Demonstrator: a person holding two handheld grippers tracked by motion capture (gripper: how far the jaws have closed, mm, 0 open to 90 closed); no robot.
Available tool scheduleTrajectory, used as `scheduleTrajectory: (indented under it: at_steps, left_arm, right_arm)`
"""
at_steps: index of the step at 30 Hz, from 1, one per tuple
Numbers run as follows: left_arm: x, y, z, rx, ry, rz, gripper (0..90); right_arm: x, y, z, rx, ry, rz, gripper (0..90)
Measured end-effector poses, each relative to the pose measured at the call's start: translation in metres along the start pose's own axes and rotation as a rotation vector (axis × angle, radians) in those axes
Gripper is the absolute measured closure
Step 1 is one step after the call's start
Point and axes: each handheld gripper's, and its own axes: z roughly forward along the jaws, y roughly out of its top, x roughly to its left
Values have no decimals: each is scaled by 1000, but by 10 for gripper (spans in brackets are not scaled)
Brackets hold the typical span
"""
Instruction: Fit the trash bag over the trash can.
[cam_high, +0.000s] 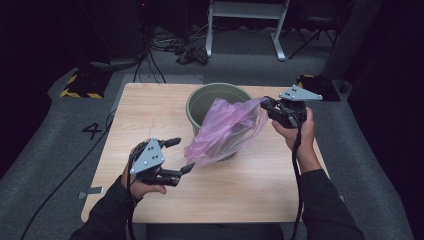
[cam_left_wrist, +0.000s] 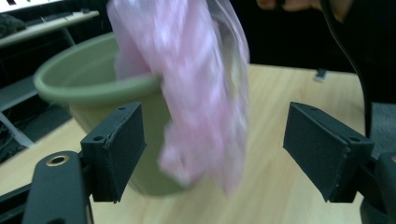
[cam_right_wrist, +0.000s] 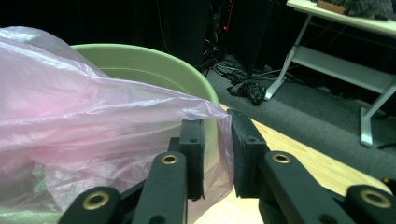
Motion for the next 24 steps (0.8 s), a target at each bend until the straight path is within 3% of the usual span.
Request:
scheduleTrajectory:
  at_steps: [5, 9, 11, 13, 18, 20, 24]
  left_arm:
    - [14, 25, 27, 44, 3, 20, 208]
    - [25, 35, 44, 88, -7, 26, 244]
    - [29, 36, 53, 123, -8, 26, 305]
    - [31, 34, 59, 138, -31, 25, 320]
    - [31, 32, 64, 154, -21, 67, 597]
    - [31, 32, 66, 160, 2, 96, 686]
    - [34, 32, 63, 130, 23, 104, 835]
  right_arm:
    - [5, 3, 3, -7, 13, -24, 709]
    - [7, 1, 3, -20, 39, -40, 563]
    - [10, 1, 1, -20, 40, -53, 475]
    - [12, 1, -3, -39, 59, -63, 421]
    - [22, -5, -15, -55, 77, -102, 345]
    - [24, -7, -16, -48, 70, -120, 337]
    - [25, -13, -17, -17, 62, -115, 346]
